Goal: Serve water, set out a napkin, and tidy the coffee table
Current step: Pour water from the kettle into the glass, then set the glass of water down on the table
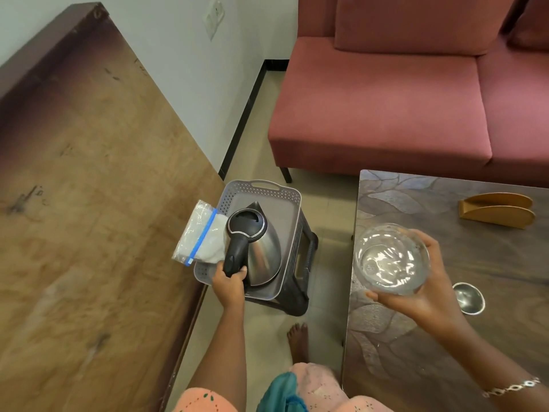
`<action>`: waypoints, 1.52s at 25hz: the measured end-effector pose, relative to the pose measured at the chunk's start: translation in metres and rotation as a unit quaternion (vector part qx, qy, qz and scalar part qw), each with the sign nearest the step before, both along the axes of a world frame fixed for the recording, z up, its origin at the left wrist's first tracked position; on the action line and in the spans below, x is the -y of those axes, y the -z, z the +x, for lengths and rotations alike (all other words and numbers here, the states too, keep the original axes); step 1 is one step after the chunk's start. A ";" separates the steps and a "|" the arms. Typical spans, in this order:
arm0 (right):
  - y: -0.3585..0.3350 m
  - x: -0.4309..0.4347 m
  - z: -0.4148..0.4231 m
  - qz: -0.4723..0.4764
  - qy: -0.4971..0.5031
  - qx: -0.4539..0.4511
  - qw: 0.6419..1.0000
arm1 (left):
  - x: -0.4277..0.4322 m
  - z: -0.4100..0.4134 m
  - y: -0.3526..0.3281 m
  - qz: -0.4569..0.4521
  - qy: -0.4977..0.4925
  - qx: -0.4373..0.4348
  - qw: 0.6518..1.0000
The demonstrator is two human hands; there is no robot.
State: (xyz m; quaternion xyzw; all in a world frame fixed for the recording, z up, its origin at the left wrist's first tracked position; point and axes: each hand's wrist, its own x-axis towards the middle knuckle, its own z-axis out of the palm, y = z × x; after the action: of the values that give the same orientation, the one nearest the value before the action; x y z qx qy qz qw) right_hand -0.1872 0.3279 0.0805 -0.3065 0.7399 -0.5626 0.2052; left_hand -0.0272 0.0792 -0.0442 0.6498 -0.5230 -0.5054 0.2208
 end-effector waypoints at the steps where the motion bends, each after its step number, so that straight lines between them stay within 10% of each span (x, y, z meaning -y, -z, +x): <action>1: 0.000 -0.001 0.001 0.001 -0.002 -0.002 1.000 | -0.004 0.000 0.001 0.003 -0.002 -0.007 1.000; 20: 0.004 -0.026 -0.001 -0.016 -0.019 -0.008 1.000 | -0.038 0.006 0.004 0.095 0.091 0.007 0.991; 27: 0.004 -0.043 -0.005 -0.041 -0.017 -0.018 0.999 | -0.092 -0.031 -0.064 -0.066 0.030 0.028 0.997; 29: 0.003 -0.049 -0.006 -0.048 -0.015 -0.018 0.999 | -0.116 -0.051 -0.097 0.019 0.117 -0.041 0.992; 33: 0.002 -0.063 -0.008 -0.065 -0.011 -0.013 0.998 | -0.158 -0.078 -0.139 0.305 0.280 -0.217 0.884; 38: 0.001 -0.087 -0.013 -0.061 0.014 -0.002 0.998 | -0.179 -0.093 -0.149 0.369 0.357 -0.256 0.819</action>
State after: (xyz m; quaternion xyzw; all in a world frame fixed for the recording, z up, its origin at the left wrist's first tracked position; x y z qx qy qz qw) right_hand -0.1999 0.4148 0.0796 -0.3092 0.7089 -0.6087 0.1771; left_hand -0.1205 0.2584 0.1050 0.2977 -0.4174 -0.8520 -0.1057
